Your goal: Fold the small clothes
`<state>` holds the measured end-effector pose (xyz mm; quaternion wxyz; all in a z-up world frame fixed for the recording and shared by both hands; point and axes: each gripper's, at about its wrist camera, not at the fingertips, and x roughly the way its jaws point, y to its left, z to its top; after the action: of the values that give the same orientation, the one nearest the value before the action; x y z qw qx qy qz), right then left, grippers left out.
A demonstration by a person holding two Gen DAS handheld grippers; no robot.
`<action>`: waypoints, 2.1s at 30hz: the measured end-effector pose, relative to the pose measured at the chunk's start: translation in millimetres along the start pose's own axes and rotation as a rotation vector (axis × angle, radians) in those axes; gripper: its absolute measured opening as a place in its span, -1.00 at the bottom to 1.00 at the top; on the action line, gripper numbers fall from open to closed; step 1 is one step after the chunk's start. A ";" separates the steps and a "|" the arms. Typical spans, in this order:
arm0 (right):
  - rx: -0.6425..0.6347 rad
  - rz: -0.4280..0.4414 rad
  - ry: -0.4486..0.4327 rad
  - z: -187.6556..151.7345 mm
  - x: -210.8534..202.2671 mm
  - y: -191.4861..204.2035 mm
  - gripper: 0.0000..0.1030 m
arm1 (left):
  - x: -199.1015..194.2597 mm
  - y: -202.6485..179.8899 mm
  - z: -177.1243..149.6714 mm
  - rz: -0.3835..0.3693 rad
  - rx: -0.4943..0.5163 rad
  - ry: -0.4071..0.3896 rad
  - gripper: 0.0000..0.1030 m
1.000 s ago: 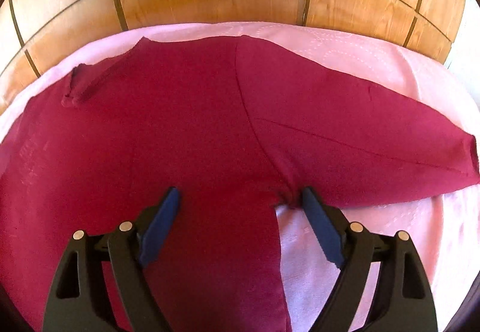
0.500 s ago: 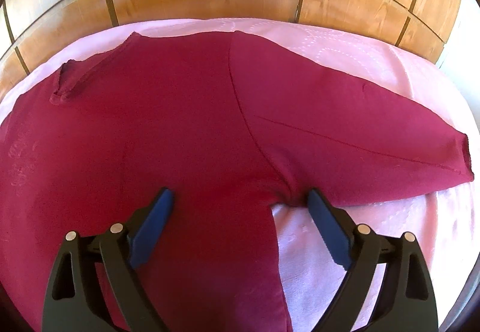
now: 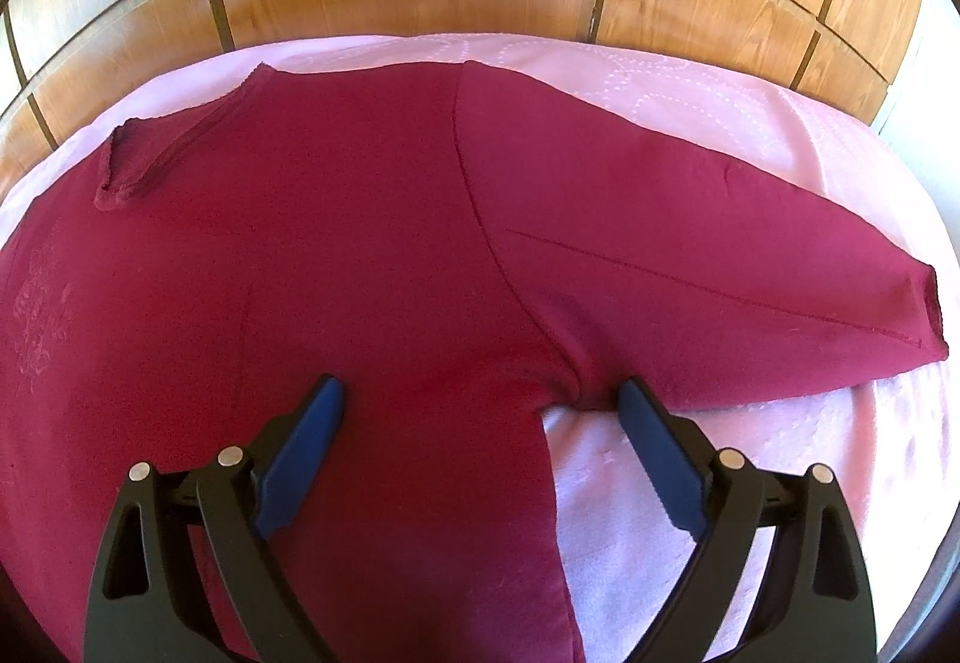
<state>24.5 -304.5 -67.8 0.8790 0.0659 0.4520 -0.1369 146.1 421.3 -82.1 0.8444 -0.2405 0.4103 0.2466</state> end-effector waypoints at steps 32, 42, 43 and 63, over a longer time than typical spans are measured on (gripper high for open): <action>-0.092 0.174 0.063 -169.8 -132.0 -66.6 -0.89 | -155.6 -210.7 -325.5 -0.595 0.756 0.141 -0.07; 0.159 0.279 0.037 -147.5 -129.2 -128.8 -0.27 | -156.5 -221.9 -327.3 -0.600 0.738 0.153 0.00; 0.233 0.286 0.026 -141.4 -126.9 -145.1 -0.27 | -156.8 -221.7 -328.5 -0.595 0.742 0.149 0.00; 1.107 0.302 -0.180 -74.9 -20.5 -351.3 -0.06 | -157.8 -249.1 -347.9 -0.557 0.795 0.119 0.82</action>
<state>-150.5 -617.9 -92.0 0.7582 0.5678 0.2222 -0.2309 13.8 -15.0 -93.8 0.8799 -0.0136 0.4402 -0.1786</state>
